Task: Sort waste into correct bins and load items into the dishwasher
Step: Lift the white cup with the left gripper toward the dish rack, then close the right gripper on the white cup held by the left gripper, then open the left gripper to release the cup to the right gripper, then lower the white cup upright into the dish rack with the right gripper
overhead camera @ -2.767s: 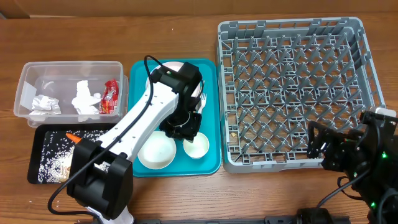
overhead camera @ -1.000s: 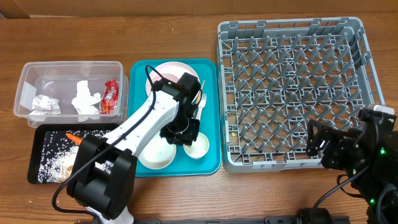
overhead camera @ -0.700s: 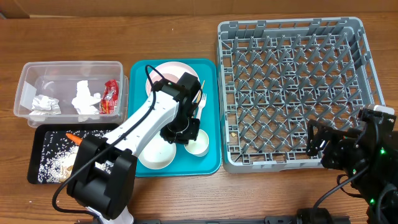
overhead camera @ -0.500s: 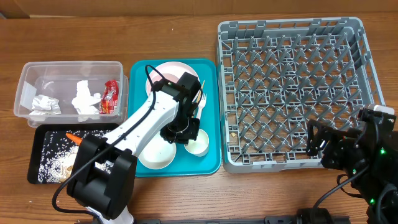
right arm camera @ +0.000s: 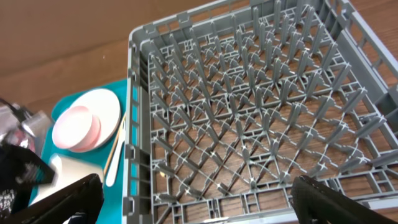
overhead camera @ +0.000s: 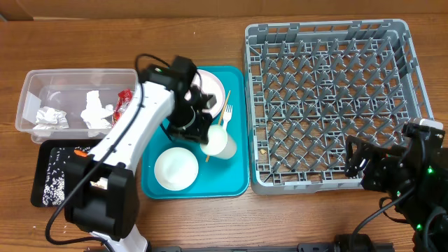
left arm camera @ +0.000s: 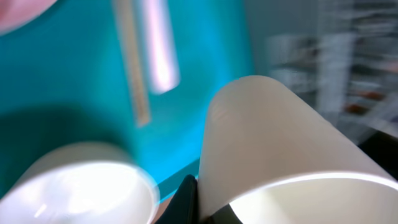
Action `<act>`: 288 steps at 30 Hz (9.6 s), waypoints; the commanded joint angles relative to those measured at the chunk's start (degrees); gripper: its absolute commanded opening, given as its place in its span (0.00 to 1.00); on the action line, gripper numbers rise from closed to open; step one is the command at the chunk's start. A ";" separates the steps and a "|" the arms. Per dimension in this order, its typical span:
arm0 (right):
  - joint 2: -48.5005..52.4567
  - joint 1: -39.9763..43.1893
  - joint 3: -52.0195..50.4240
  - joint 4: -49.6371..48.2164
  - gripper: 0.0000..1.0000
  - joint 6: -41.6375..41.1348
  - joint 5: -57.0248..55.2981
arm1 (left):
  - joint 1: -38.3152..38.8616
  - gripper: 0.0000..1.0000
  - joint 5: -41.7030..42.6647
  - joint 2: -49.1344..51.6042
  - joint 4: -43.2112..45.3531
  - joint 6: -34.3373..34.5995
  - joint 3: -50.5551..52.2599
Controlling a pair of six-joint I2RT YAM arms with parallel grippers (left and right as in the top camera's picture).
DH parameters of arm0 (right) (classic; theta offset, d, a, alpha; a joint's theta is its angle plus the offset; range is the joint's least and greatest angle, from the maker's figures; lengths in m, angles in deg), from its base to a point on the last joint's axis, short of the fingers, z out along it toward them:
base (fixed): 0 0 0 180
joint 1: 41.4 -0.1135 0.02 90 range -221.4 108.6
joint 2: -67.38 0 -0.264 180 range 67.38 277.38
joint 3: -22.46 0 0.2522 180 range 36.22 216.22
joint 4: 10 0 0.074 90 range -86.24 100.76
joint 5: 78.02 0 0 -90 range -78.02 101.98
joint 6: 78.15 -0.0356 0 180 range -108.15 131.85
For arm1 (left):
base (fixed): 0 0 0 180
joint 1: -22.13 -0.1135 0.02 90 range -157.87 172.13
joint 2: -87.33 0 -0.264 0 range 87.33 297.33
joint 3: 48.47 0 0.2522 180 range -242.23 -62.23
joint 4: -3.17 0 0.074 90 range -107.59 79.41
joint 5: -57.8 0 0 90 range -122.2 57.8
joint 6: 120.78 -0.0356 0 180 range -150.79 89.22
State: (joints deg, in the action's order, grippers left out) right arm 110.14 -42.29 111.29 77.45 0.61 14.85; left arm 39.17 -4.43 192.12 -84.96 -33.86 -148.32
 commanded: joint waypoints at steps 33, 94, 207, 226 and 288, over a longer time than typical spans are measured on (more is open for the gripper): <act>12.61 -0.28 1.11 8.57 1.00 36.74 48.04 | 6.69 0.04 62.79 -0.83 1.57 -40.61 -2.45; 17.20 -0.28 1.07 7.89 0.95 39.17 55.32 | 10.58 0.04 62.79 -0.83 8.85 -34.38 -2.47; 17.22 -0.28 1.01 5.51 0.59 39.15 49.66 | 15.19 0.06 61.59 -0.83 20.41 -23.47 -2.56; 17.22 -0.28 1.01 5.16 0.56 39.15 46.62 | 10.73 0.29 61.59 -0.83 20.22 -20.85 -2.56; 46.10 0.63 1.03 5.46 0.41 -7.93 -9.51 | 9.29 0.24 29.83 -0.83 11.63 -13.40 -2.14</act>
State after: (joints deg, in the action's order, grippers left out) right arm 155.84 -42.07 111.50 83.20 -6.08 7.70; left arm 48.61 25.60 192.12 -73.22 -47.41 -149.72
